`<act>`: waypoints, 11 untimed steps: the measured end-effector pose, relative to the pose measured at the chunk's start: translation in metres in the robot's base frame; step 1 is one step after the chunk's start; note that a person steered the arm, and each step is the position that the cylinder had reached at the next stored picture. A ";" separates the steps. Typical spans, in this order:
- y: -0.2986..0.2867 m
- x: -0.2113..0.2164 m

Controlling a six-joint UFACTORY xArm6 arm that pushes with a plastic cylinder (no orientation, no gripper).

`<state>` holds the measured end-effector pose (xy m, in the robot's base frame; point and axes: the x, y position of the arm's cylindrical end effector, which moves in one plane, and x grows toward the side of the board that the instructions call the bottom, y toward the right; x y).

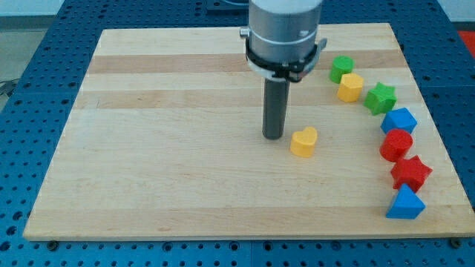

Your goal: Move the yellow heart to the left of the green circle

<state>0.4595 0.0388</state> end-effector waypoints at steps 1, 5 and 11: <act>0.000 0.000; 0.049 0.040; 0.075 -0.087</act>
<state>0.3728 0.1133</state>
